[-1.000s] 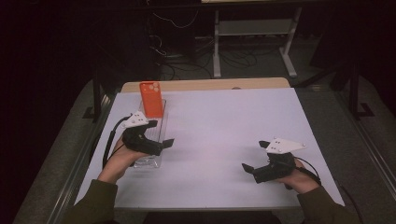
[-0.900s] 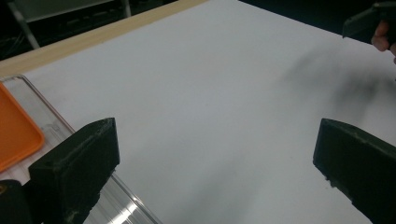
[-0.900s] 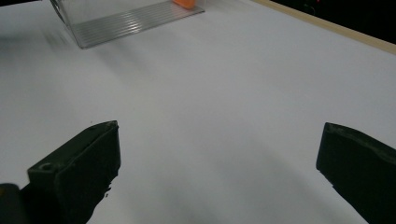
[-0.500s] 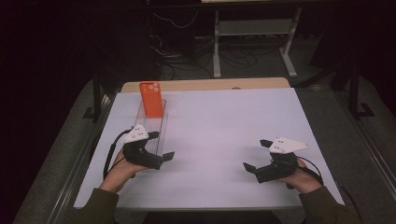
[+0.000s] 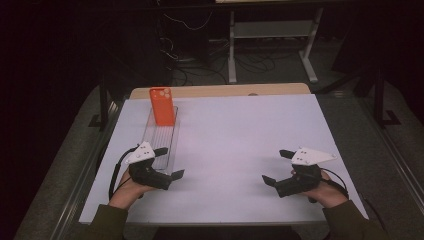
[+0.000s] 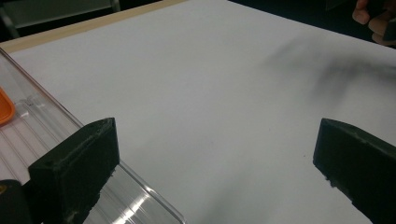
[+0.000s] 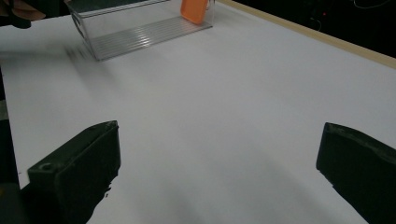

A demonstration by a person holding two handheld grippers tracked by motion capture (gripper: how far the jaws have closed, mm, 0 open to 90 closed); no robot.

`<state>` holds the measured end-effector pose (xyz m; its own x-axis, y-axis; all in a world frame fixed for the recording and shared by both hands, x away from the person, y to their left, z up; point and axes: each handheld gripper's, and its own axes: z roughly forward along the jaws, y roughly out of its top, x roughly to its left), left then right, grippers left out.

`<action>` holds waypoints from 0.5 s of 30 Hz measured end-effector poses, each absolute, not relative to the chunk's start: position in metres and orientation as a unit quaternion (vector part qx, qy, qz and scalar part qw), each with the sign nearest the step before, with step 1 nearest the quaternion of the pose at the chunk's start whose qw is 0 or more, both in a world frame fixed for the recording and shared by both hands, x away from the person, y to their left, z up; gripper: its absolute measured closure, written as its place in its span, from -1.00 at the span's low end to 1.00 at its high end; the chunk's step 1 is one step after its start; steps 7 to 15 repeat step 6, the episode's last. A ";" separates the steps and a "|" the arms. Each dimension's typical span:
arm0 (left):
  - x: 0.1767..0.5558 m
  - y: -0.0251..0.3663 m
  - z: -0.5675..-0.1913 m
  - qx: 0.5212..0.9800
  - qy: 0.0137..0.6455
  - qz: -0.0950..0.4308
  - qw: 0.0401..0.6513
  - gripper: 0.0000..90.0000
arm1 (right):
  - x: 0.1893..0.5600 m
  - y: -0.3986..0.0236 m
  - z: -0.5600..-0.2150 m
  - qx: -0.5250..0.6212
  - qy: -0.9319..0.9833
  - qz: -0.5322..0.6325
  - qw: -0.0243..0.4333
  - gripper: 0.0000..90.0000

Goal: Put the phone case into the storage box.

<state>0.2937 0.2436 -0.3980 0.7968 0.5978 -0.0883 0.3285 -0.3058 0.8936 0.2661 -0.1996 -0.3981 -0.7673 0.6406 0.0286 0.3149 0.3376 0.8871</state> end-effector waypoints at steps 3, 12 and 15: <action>0.294 0.244 -0.398 0.797 0.291 0.130 0.513 -1.00 | 0.266 -0.199 -0.399 0.298 0.802 0.491 0.164 -1.00; 0.293 0.243 -0.399 0.797 0.293 0.127 0.512 -1.00 | 0.265 -0.199 -0.399 0.301 0.803 0.489 0.157 -1.00; 0.293 0.243 -0.399 0.797 0.293 0.127 0.512 -1.00 | 0.265 -0.199 -0.399 0.301 0.803 0.489 0.157 -1.00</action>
